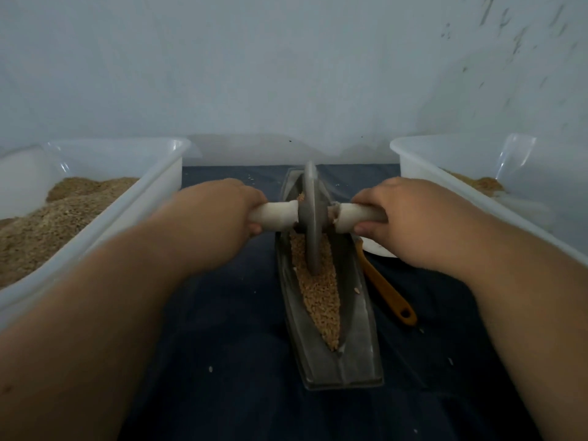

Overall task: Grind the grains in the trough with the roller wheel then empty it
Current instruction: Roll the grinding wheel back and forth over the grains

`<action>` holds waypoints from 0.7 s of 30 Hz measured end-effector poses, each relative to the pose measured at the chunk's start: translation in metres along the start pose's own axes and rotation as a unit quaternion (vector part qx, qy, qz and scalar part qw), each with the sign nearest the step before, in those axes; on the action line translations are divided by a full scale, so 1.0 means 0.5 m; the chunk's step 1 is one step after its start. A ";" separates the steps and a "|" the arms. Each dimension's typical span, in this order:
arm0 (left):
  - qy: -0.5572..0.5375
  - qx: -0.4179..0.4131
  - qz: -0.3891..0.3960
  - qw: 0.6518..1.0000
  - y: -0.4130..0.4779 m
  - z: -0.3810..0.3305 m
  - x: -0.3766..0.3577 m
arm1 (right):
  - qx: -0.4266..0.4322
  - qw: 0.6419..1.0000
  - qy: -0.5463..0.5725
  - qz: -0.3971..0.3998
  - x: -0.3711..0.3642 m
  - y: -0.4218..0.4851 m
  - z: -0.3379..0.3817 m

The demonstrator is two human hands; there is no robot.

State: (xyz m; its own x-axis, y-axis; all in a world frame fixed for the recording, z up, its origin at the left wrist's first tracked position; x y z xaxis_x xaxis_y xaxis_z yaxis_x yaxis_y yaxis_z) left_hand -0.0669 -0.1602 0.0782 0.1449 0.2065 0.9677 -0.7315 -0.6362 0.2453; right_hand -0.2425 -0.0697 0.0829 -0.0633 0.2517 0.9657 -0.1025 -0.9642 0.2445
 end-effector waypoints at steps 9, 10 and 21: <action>0.075 -0.056 0.167 0.981 -0.070 -0.043 0.031 | 0.053 0.988 -0.015 0.146 0.040 -0.064 0.028; 0.068 -0.055 0.171 0.981 -0.070 -0.042 0.030 | 0.053 0.989 -0.013 0.141 0.039 -0.061 0.030; 0.003 0.019 -0.002 1.000 0.016 -0.001 -0.017 | -0.021 0.999 0.014 -0.039 -0.024 0.026 -0.014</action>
State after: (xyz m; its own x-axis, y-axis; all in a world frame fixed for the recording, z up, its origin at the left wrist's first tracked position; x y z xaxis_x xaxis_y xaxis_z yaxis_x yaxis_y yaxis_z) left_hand -0.0742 -0.1668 0.0718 0.1439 0.2143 0.9661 -0.7047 -0.6632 0.2520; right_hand -0.2500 -0.0849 0.0740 -0.0815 0.3283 0.9410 -0.1495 -0.9375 0.3141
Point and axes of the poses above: each hand's wrist, its own y-axis towards the middle knuckle, its own x-axis out of the back of the hand, z = x × y, the point moved 9 cm from there along y, towards the middle knuckle, and after that the axes turned 3 degrees about -x, right-handed, at the moved point
